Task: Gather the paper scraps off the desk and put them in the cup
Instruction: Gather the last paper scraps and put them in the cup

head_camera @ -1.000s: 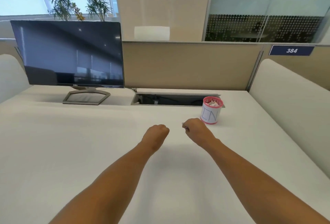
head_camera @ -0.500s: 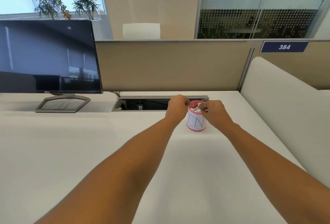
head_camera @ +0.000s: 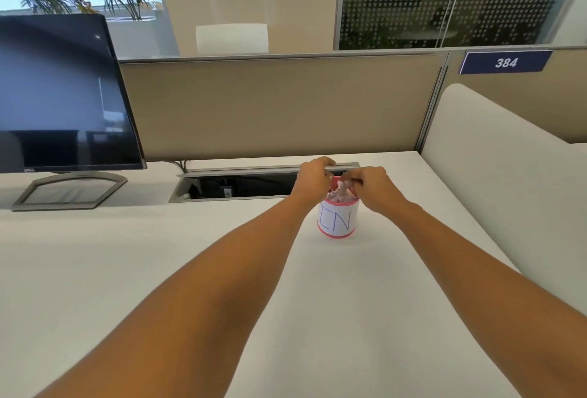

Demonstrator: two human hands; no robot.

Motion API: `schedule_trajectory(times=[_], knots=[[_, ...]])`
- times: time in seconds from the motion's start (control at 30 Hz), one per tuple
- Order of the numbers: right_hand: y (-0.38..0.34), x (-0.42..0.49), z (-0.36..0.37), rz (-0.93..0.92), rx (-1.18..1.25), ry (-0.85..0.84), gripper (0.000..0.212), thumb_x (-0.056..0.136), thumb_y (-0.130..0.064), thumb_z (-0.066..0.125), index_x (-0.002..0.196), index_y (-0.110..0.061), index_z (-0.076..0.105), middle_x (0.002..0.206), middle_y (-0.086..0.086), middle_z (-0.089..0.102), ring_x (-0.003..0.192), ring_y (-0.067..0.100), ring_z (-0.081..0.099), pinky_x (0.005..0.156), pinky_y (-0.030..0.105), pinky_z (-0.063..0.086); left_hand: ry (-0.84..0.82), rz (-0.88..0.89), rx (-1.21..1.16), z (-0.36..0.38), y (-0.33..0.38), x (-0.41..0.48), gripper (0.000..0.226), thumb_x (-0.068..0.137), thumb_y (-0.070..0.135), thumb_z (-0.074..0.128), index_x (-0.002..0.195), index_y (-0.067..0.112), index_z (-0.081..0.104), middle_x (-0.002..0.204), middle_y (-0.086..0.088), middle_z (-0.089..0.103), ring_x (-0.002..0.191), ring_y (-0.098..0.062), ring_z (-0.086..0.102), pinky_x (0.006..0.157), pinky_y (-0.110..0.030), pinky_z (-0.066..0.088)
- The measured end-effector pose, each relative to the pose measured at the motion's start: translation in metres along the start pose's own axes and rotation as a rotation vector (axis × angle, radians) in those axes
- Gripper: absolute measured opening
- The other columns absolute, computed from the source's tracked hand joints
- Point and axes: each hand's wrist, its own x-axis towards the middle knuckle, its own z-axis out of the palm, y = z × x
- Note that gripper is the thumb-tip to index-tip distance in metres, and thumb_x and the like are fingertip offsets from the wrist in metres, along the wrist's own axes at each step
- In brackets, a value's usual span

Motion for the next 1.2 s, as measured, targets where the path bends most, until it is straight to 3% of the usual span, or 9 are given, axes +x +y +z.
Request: schedule_trajectory(times=[0.27,0.47,0.6,0.73,0.9,1.2], knots=[[-0.004,0.007,-0.002,0.006,-0.088,-0.039,0.029,0.095,-0.008,0.046,0.118,-0.010,0.064,0.123,0.013,0.061,0.109,0.031,0.058,0.093,0.030,0.046,0.138,-0.021,-0.007,0.004,-0.008,0.000,0.029,0.093,0.000,0.044,0.118,0.003,0.060,0.121,-0.015,0.063,0.111,-0.026,0.059,0.100,-0.030,0.044],[-0.015,0.014,0.004,0.036,-0.280,-0.233,0.037,0.093,-0.019,0.052,0.130,-0.012,0.053,0.128,0.012,0.057,0.116,0.031,0.054,0.096,0.031,0.045,0.097,-0.106,-0.012,0.013,-0.024,-0.003,0.033,0.095,0.005,0.043,0.127,0.005,0.055,0.131,-0.014,0.058,0.120,-0.028,0.055,0.104,-0.036,0.042],[-0.017,0.022,0.016,0.023,-0.397,-0.280,0.034,0.093,-0.019,0.052,0.125,-0.008,0.055,0.121,0.014,0.060,0.109,0.028,0.058,0.092,0.029,0.047,0.074,-0.123,-0.024,0.018,-0.031,-0.004,0.035,0.097,0.007,0.039,0.129,0.006,0.052,0.129,-0.014,0.058,0.119,-0.028,0.055,0.104,-0.035,0.042],[-0.019,0.027,0.024,0.000,-0.415,-0.300,0.026,0.095,-0.016,0.048,0.116,-0.005,0.059,0.112,0.014,0.064,0.086,0.021,0.055,0.084,0.027,0.046,0.080,-0.123,-0.057,0.024,-0.035,-0.004,0.034,0.098,0.008,0.036,0.125,0.008,0.057,0.123,-0.013,0.062,0.114,-0.026,0.058,0.098,-0.033,0.045],[-0.018,0.033,0.027,0.002,-0.375,-0.342,0.028,0.095,-0.016,0.047,0.117,-0.005,0.059,0.114,0.015,0.064,0.104,0.027,0.061,0.087,0.028,0.047,0.104,-0.145,-0.113,0.028,-0.038,-0.004,0.034,0.098,0.009,0.037,0.127,0.010,0.056,0.125,-0.011,0.062,0.114,-0.026,0.058,0.099,-0.033,0.045],[-0.015,0.044,0.038,0.101,-0.350,-0.351,0.030,0.097,-0.022,0.044,0.121,-0.007,0.053,0.117,0.013,0.061,0.106,0.027,0.059,0.091,0.029,0.046,0.122,-0.149,-0.211,0.035,-0.049,-0.004,0.033,0.097,0.013,0.042,0.128,0.014,0.055,0.126,-0.010,0.062,0.114,-0.027,0.058,0.100,-0.038,0.047]])
